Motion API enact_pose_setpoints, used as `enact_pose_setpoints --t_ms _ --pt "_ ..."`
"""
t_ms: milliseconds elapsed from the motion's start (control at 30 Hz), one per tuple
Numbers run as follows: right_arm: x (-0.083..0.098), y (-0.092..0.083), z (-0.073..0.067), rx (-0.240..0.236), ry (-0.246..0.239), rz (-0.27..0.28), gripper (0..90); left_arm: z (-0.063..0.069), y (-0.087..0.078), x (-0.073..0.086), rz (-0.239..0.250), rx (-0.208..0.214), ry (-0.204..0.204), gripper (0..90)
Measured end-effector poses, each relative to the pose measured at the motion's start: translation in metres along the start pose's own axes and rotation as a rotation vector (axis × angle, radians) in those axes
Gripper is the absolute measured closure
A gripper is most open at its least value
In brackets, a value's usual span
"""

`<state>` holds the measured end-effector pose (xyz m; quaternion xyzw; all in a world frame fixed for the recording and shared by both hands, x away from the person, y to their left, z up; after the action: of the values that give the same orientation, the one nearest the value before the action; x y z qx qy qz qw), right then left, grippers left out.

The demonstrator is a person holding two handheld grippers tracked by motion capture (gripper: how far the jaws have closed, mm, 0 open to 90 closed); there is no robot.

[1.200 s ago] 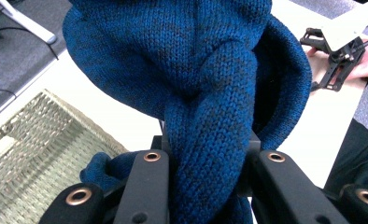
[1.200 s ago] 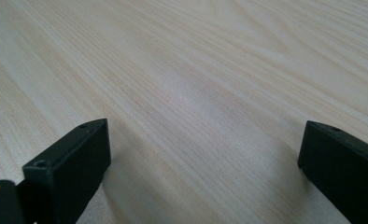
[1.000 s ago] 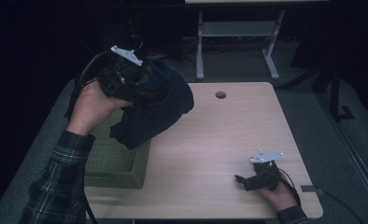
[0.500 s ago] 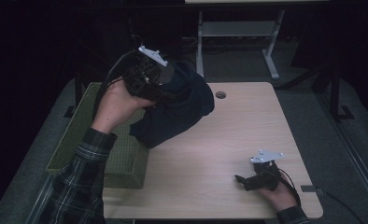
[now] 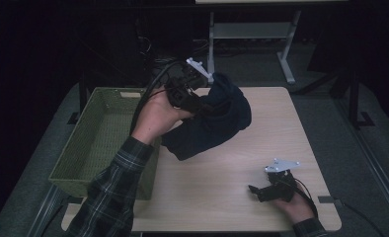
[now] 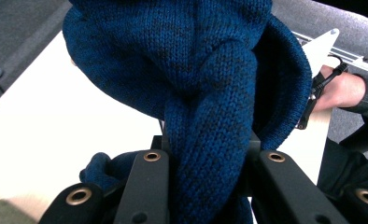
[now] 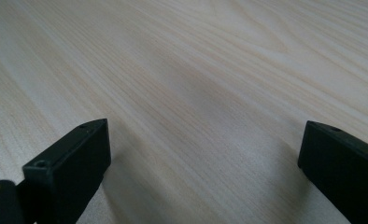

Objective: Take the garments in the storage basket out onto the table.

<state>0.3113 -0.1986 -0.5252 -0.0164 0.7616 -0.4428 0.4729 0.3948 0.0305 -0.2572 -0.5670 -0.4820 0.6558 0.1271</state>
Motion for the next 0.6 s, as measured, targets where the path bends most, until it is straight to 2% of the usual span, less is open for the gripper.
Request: enact_pose_setpoints --t_ms 200,467,600 --pt "0.0 0.0 0.0 0.0 0.0 0.0 1.9 0.009 0.019 -0.004 -0.01 0.007 -0.002 73.0" --pt "0.0 0.0 0.0 0.001 -0.001 0.0 1.9 0.014 0.04 -0.001 -0.025 0.006 -0.008 73.0" --pt "0.0 0.0 0.0 0.002 -0.001 0.0 1.9 0.022 0.058 0.004 -0.043 0.026 -0.022 72.9"
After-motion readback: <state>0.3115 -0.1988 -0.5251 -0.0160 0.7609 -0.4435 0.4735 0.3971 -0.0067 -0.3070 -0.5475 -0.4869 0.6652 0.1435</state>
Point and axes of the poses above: each handheld gripper's, and its own axes: y roughly forward along the jaws, x roughly out of its underside, z roughly to its right, the point moved 6 cm from there along y, roughly forward along the jaws, and after that the axes turned 10 degrees about -x, right-handed, at the moved point
